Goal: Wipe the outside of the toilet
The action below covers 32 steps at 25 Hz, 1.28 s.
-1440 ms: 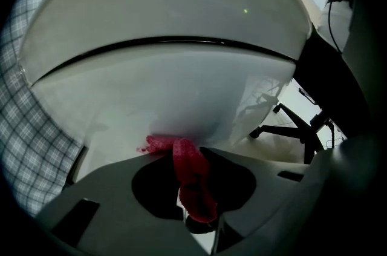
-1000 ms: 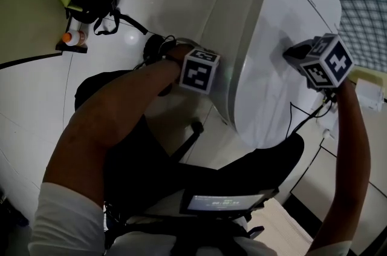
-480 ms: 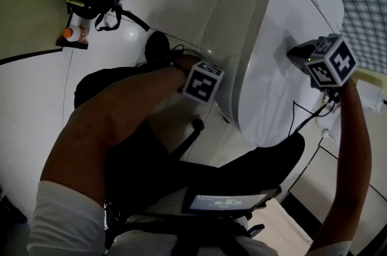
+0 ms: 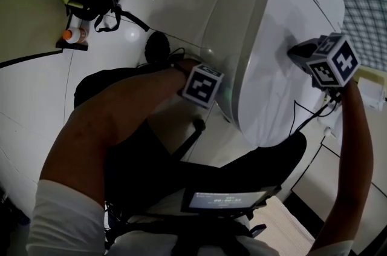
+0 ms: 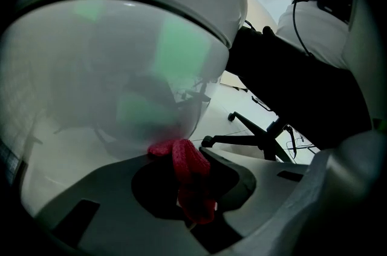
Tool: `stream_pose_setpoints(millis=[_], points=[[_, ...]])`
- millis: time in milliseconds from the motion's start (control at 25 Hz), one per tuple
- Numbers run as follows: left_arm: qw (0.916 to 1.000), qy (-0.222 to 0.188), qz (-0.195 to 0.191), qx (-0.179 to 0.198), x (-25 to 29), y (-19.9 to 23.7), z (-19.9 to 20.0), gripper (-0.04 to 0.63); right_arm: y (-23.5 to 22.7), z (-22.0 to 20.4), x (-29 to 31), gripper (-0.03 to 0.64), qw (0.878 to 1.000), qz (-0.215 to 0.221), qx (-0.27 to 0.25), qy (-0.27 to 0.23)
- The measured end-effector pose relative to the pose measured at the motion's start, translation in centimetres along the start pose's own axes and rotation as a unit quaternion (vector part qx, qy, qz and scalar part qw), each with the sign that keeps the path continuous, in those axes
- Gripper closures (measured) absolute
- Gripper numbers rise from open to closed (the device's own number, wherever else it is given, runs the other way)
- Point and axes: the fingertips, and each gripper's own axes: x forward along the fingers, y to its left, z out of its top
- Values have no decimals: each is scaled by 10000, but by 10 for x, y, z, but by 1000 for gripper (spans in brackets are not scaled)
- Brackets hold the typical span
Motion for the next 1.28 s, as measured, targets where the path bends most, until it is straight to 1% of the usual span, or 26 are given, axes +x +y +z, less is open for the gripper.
stream_pose_setpoints(millis=[160,320,400,480,560,640,680,840,960,1040,1120,1160,1200,1280], points=[[9999,59,-160,-5,5,-8,-1,525,4,-1,-1,607,10000,77,12,22],[9977,240,-614,-161,3,-17,-10,525,2,5,-3,607,10000,54,23,-65],[9964,308,-764,-178,-1,-17,-12,525,3,8,-3,607,9999,66,29,-115],[9959,481,-752,-174,-3,-8,-20,525,6,7,-3,607,9998,109,59,-165],[9951,710,-647,-244,-6,5,-35,525,5,6,-2,607,9996,117,77,-232],[9943,840,-476,-447,-12,20,-50,525,3,6,-2,607,9996,93,65,-260],[9941,841,-371,-583,-15,28,-55,525,3,6,-2,607,9996,97,54,-268],[9894,697,84,-1275,-24,63,-75,525,3,6,-3,607,9994,133,23,-329],[9853,587,465,-1536,-37,88,-82,525,5,9,-3,607,9988,184,20,-462],[9818,380,758,-1701,-48,107,-80,525,6,11,-4,607,9984,183,-33,-541],[9743,118,1161,-1924,-62,131,-78,525,6,11,-4,607,9981,148,-63,-600],[9688,-22,1404,-2043,-69,145,-78,525,6,11,-5,607,9979,136,-65,-634],[9619,-161,1656,-2169,-77,159,-79,525,7,10,-5,607,9978,126,-65,-653],[9440,-424,2172,-2447,-96,189,-80,525,7,8,-4,607,9977,112,-89,-670]])
